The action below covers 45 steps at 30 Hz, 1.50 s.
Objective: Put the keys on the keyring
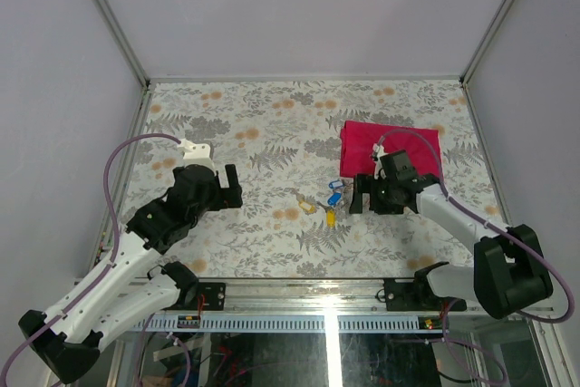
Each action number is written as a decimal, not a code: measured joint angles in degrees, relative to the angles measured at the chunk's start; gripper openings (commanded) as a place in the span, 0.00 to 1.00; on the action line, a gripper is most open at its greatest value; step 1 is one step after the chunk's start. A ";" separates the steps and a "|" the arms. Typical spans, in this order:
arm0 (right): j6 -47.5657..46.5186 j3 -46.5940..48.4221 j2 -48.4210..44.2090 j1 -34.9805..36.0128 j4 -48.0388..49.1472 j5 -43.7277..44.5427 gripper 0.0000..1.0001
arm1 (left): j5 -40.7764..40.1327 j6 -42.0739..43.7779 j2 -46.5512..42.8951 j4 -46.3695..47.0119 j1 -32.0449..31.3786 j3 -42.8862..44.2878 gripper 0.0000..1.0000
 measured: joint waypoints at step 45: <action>-0.07 3.80 10.27 -0.48 7.43 11.56 0.99 | 0.02 -0.02 -1.25 0.00 0.00 0.00 1.00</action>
